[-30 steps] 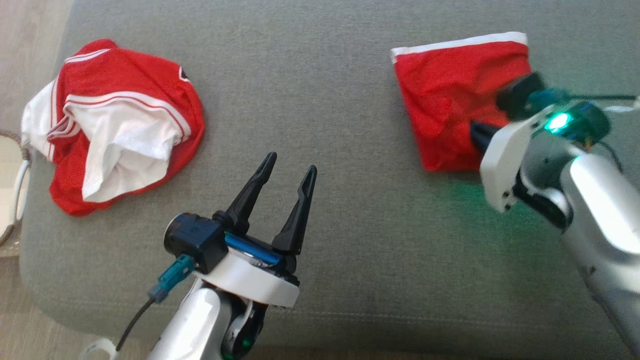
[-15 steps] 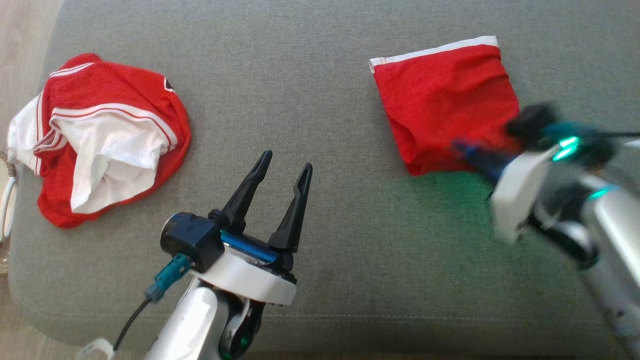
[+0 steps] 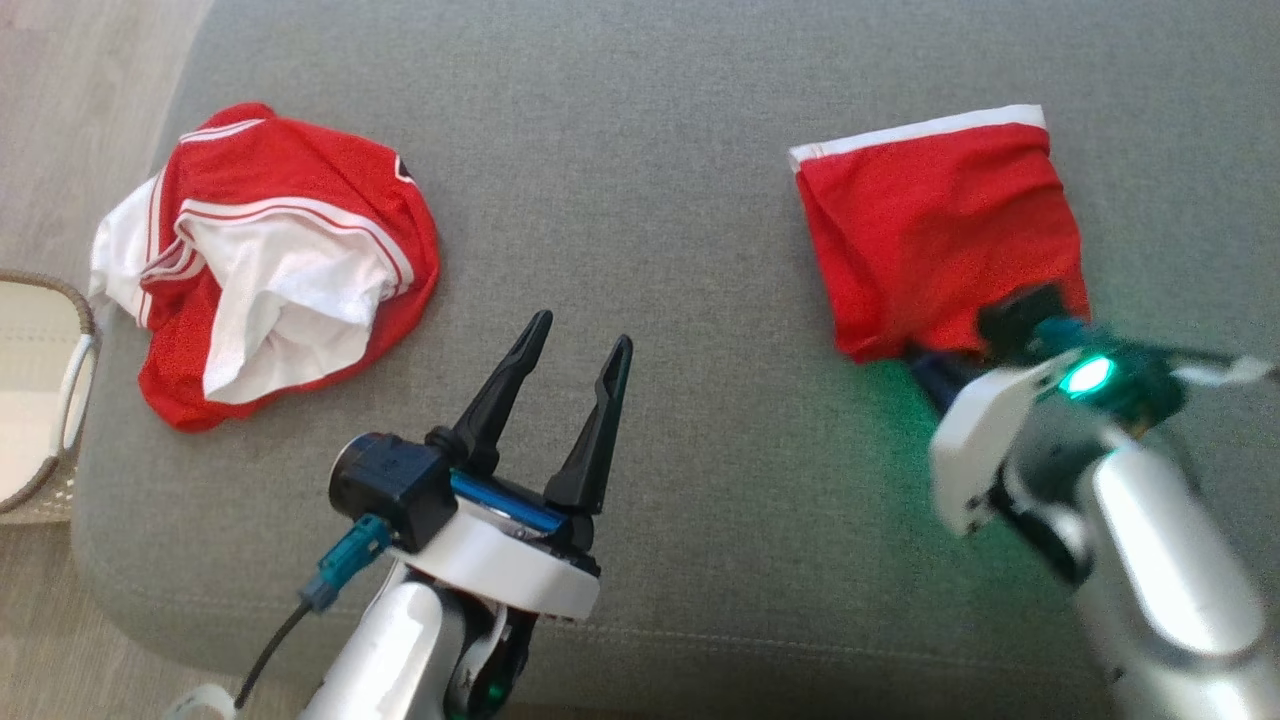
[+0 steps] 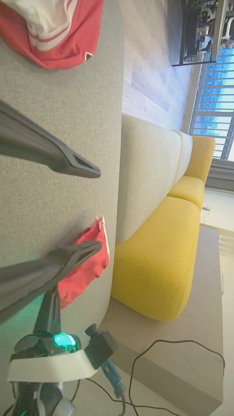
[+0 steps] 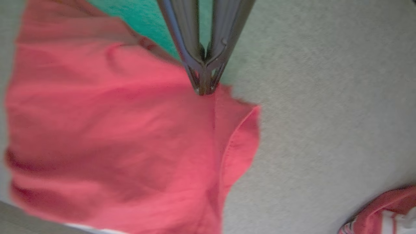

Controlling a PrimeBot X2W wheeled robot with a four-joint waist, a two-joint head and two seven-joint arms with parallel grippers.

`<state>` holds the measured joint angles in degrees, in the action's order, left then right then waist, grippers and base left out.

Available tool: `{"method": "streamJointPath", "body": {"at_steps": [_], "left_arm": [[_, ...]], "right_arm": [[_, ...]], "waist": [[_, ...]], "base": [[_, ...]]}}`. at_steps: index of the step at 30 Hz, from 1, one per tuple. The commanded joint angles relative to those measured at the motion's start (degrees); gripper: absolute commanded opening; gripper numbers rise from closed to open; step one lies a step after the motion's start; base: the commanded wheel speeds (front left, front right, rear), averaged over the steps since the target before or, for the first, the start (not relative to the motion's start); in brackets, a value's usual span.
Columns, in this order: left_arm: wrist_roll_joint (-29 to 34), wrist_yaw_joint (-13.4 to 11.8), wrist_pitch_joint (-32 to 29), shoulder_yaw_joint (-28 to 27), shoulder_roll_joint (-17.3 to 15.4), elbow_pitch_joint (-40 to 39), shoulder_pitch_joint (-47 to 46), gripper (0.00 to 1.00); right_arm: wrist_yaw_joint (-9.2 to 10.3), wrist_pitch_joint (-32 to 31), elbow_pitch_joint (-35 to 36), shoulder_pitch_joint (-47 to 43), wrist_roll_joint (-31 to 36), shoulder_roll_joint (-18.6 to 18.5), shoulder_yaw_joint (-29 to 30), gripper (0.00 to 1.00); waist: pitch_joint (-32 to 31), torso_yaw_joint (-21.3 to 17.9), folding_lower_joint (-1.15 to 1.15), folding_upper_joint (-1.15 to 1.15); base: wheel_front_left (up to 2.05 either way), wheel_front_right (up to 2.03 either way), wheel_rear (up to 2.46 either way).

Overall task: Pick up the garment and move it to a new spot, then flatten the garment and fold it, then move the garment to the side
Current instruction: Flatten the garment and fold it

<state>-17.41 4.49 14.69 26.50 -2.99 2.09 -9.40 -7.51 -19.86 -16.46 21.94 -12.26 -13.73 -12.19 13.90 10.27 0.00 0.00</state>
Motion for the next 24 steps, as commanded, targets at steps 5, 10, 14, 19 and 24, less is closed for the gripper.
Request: {"method": "streamJointPath", "body": {"at_steps": [5,10,14,19,24], "left_arm": [[-0.6,-0.7,0.3,-1.7,0.1,-1.8,0.4,1.00],[-0.3,-1.1,0.3,-2.0,0.1,-1.7,1.1,1.00],[-0.4,-2.9,0.3,-4.3,0.1,-3.2,2.4,1.00],[-0.2,-7.6,0.3,-9.3,0.1,-5.0,5.5,1.00],[0.6,-8.8,0.3,-11.5,-0.2,-4.0,8.4,1.00]], "right_arm": [[0.02,2.6,-0.5,-2.6,-0.1,4.6,-5.5,0.00],[0.02,6.4,-1.6,-4.0,-2.4,7.4,-9.7,0.00],[0.02,12.9,0.1,-5.3,-1.8,8.6,-8.8,1.00],[0.02,23.1,1.5,-7.3,0.9,10.0,-3.2,1.00],[0.02,30.6,1.1,-8.5,2.0,10.6,2.5,1.00]], "waist": [[-1.5,0.1,0.00,0.00],[-3.2,-0.6,0.00,0.00],[-5.1,-1.7,0.00,0.00],[-7.8,-3.7,0.00,0.00],[-10.2,-5.1,0.00,0.00]], "base": [[0.00,0.00,0.00],[0.00,0.00,0.00],[0.00,0.00,0.00],[0.00,0.00,0.00],[0.00,0.00,0.00]]}}
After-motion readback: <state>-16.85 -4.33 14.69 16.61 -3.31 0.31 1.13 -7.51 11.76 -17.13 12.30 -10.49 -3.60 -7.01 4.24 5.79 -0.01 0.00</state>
